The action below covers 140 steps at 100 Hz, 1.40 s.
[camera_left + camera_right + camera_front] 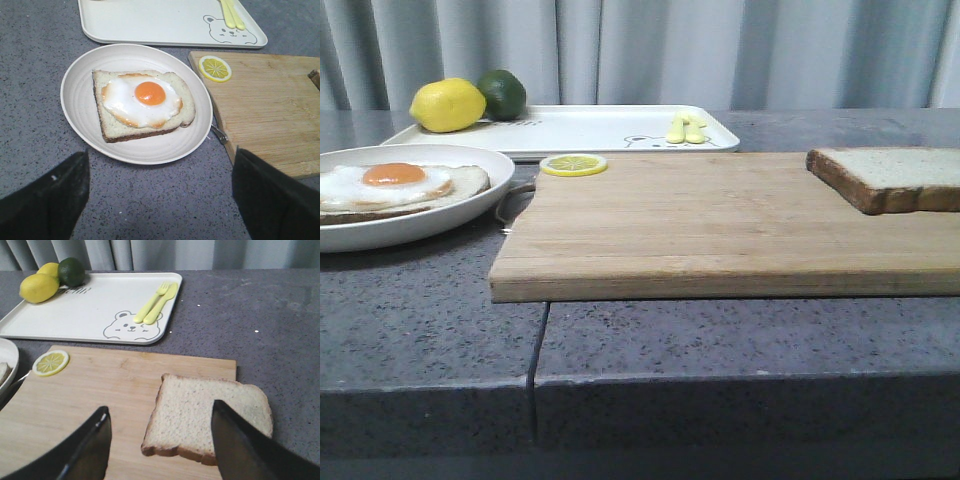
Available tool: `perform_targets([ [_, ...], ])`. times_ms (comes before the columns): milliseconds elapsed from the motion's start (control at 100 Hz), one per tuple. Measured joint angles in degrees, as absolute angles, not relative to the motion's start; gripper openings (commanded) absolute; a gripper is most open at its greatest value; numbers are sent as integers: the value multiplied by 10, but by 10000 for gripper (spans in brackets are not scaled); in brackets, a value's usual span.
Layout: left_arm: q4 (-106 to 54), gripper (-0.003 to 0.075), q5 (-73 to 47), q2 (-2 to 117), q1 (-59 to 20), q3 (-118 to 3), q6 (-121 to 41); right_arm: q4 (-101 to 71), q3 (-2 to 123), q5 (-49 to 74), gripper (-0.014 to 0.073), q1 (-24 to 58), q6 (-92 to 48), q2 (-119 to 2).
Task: Place bread and move sandwich to tray
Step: 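Lower the right gripper to the bread slice and grasp its edge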
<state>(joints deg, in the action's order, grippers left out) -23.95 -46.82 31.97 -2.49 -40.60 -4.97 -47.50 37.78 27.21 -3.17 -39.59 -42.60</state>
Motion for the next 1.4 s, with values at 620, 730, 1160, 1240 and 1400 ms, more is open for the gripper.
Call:
perform_targets([
  [620,-239,546,-468,320,-25,-406,-50,-702,378,387,449,-245,-520,-615],
  [730,-239,546,-468,320,-25,-406,-50,-707,378,390,449,-245,-520,-648],
  [1160,-239,546,-468,320,-25,-406,-50,-721,378,390,449,-245,-520,-726],
  [1240,-239,546,-468,320,-25,-406,-50,-721,379,389,449,-245,-520,-737],
  [1400,-239,546,-468,320,-25,-406,-50,-721,383,377,449,-245,-520,-744],
])
